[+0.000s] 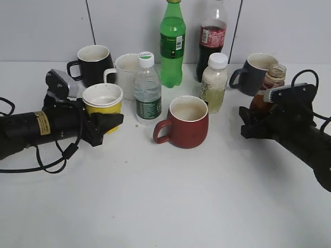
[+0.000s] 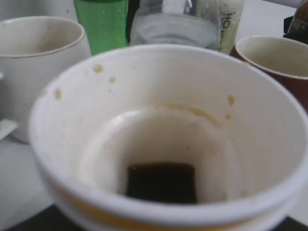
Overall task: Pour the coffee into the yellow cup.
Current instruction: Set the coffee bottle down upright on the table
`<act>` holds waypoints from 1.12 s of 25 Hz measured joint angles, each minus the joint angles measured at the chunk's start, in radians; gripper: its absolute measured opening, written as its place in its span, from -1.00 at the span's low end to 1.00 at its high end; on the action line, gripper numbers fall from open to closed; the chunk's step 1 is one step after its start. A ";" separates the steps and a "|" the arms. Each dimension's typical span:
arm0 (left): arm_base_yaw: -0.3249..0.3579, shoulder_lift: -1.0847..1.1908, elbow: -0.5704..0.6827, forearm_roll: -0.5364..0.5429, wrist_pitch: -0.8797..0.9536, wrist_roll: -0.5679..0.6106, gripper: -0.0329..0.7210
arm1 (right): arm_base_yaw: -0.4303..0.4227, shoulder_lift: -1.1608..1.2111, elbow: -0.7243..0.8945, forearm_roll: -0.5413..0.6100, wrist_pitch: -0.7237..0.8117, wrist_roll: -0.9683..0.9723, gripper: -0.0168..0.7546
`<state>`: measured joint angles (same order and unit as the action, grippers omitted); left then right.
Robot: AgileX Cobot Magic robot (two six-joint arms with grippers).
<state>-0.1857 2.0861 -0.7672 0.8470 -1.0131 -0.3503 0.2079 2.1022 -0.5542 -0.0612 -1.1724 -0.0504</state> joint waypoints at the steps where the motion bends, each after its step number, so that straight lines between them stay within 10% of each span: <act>1: 0.000 0.009 -0.003 -0.004 0.000 0.009 0.07 | 0.000 0.000 -0.004 0.000 0.000 0.000 0.35; 16: 0.000 0.144 -0.091 -0.013 -0.003 0.066 0.09 | 0.000 0.000 -0.013 0.000 -0.007 0.001 0.35; 28: 0.000 0.144 -0.091 -0.013 0.060 0.067 0.53 | 0.000 0.000 -0.013 0.001 -0.007 0.000 0.35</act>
<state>-0.1857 2.2305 -0.8584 0.8342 -0.9532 -0.2834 0.2079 2.1025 -0.5669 -0.0601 -1.1791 -0.0504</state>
